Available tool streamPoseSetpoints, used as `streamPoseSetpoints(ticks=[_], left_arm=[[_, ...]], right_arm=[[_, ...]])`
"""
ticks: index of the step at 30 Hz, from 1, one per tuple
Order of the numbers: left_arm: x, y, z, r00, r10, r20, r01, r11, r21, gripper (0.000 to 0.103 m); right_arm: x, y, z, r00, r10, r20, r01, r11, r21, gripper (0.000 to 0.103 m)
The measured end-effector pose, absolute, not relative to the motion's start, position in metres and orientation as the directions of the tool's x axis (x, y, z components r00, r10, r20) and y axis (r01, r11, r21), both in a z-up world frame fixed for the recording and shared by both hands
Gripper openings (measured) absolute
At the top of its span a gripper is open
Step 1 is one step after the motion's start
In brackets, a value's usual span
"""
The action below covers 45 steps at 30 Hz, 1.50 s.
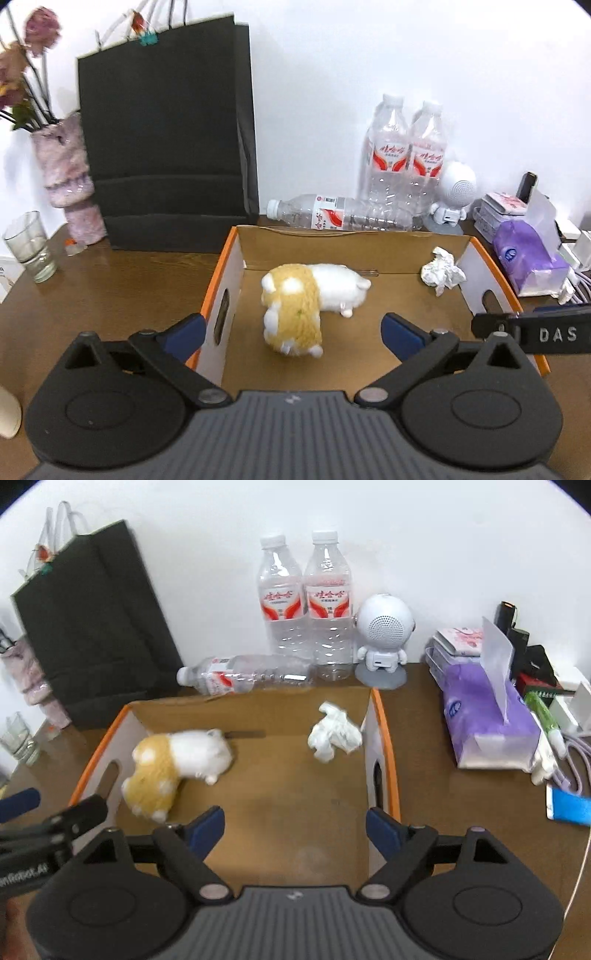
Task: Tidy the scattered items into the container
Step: 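Withdraw both grippers from the box toward the scattered items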
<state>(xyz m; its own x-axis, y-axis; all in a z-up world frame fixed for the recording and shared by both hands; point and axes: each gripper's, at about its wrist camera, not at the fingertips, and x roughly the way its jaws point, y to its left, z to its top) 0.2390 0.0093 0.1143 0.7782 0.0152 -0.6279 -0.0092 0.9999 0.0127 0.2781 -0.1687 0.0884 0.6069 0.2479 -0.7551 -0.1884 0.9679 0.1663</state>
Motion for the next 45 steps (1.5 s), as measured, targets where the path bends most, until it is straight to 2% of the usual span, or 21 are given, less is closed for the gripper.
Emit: streamPoseSetpoints(ticks=[6, 8, 10, 12, 14, 19, 21, 23, 27, 32, 36, 38, 42, 45], left_arm=[[0.179, 0.002, 0.116, 0.852, 0.023, -0.523, -0.009, 1.000, 0.028, 0.103], [0.161, 0.001, 0.115, 0.866, 0.015, -0.500, -0.003, 1.000, 0.025, 0.103], [0.141, -0.002, 0.113, 0.880, 0.017, -0.474, 0.003, 0.999, 0.042, 0.103], [0.120, -0.006, 0.110, 0.896, 0.023, -0.443, 0.004, 0.998, 0.060, 0.103], [0.100, -0.006, 0.105, 0.910, 0.021, -0.414, 0.003, 0.998, 0.056, 0.103], [0.057, -0.002, 0.089, 0.914, -0.009, -0.407, 0.013, 1.000, 0.008, 0.103], [0.037, 0.002, 0.083, 0.915, -0.021, -0.402, 0.017, 1.000, -0.012, 0.103], [0.017, 0.004, 0.075, 0.920, -0.022, -0.391, 0.018, 1.000, -0.015, 0.103], [-0.023, 0.000, 0.063, 0.935, -0.006, -0.355, 0.019, 0.999, 0.032, 0.103], [-0.066, -0.001, 0.053, 0.953, -0.026, -0.302, 0.039, 0.999, 0.037, 0.103], [-0.090, 0.003, 0.047, 0.959, -0.021, -0.283, 0.035, 0.998, 0.043, 0.103], [-0.101, 0.008, 0.044, 0.960, -0.030, -0.279, 0.040, 0.999, 0.029, 0.103], [-0.116, 0.013, 0.040, 0.966, -0.019, -0.257, 0.018, 1.000, -0.004, 0.103], [-0.123, 0.015, 0.033, 0.973, -0.013, -0.229, 0.014, 1.000, 0.004, 0.103]], right_arm=[[0.217, -0.180, 0.082, 0.669, 0.263, -0.695, -0.203, 0.964, 0.170, 0.083], [0.200, -0.186, 0.081, 0.681, 0.303, -0.666, -0.215, 0.953, 0.214, 0.084], [0.179, -0.188, 0.082, 0.714, 0.280, -0.642, -0.218, 0.960, 0.176, 0.084], [0.160, -0.195, 0.080, 0.718, 0.320, -0.618, -0.232, 0.947, 0.221, 0.085], [0.140, -0.196, 0.079, 0.750, 0.303, -0.588, -0.241, 0.953, 0.184, 0.085], [0.102, -0.211, 0.067, 0.743, 0.385, -0.548, -0.264, 0.920, 0.288, 0.087], [0.085, -0.210, 0.063, 0.758, 0.354, -0.547, -0.268, 0.935, 0.234, 0.087], [0.070, -0.218, 0.058, 0.751, 0.388, -0.534, -0.272, 0.919, 0.286, 0.088], [0.034, -0.222, 0.049, 0.795, 0.355, -0.493, -0.262, 0.933, 0.248, 0.088], [0.001, -0.227, 0.036, 0.789, 0.381, -0.482, -0.278, 0.921, 0.273, 0.088], [-0.026, -0.234, 0.026, 0.780, 0.403, -0.479, -0.277, 0.908, 0.313, 0.088], [-0.043, -0.232, 0.023, 0.817, 0.348, -0.461, -0.266, 0.935, 0.234, 0.088], [-0.062, -0.239, 0.014, 0.810, 0.375, -0.450, -0.268, 0.920, 0.285, 0.088], [-0.074, -0.241, 0.008, 0.826, 0.341, -0.449, -0.250, 0.935, 0.251, 0.088]])
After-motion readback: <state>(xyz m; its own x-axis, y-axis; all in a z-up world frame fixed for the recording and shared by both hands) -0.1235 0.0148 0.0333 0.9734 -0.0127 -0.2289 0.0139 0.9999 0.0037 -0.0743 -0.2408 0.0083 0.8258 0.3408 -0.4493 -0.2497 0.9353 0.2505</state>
